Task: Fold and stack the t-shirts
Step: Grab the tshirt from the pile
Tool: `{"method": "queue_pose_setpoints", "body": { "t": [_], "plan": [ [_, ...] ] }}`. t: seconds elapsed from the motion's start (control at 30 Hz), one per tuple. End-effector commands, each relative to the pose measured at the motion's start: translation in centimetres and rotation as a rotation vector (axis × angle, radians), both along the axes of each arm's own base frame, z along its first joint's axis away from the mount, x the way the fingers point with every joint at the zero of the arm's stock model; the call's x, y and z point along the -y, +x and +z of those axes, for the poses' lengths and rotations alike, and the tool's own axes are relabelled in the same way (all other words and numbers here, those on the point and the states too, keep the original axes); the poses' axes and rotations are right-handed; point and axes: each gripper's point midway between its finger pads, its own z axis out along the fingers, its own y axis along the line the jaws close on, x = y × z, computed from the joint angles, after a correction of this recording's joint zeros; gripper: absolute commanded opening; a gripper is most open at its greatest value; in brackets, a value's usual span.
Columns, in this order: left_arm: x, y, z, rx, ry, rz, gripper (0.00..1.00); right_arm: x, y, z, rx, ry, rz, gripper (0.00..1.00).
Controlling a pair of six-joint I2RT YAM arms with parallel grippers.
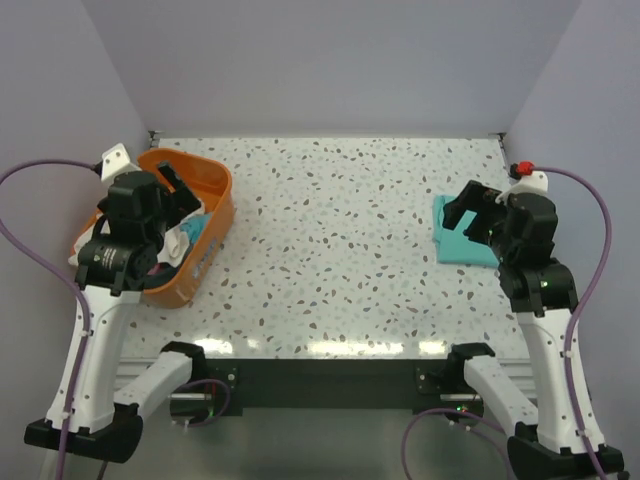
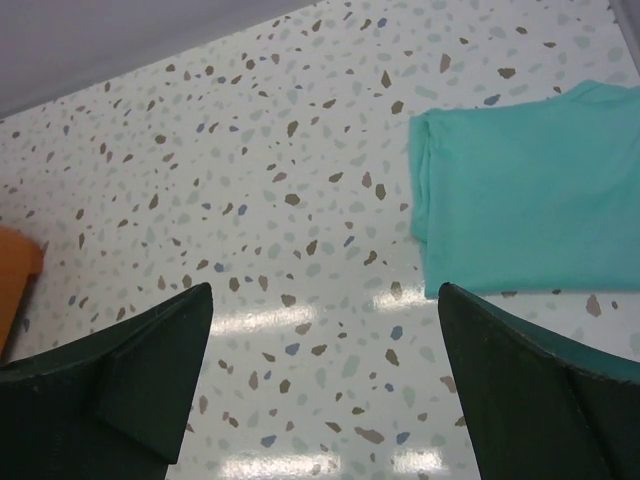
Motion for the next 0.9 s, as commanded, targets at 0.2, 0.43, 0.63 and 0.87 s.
{"method": "queue_pose_setpoints", "body": {
  "t": [0.2,0.43,0.63,0.87],
  "plan": [
    [-3.7,-0.4,-1.0,-0.093,0.02,0.284,1.0,-1.9,1.6,-0.1,0.024,0.041,0.092,0.99],
    [-3.6,0.2,-3.9,-0.215,0.011,0.312,1.0,-3.6,1.6,-2.3,-0.047,0.08,0.175,0.99],
    [-7.8,-1.2,-5.1,-0.277,0.065,0.479,1.0,-4.3,1.6,-3.9,-0.077,0.082,0.223,0.99],
    [-13.4,1.7,-6.2,-0.285,-0.013,0.521,1.0,-5.0,2.0,-4.7,-0.074,0.092,0.261,0.99]
  ]
}}
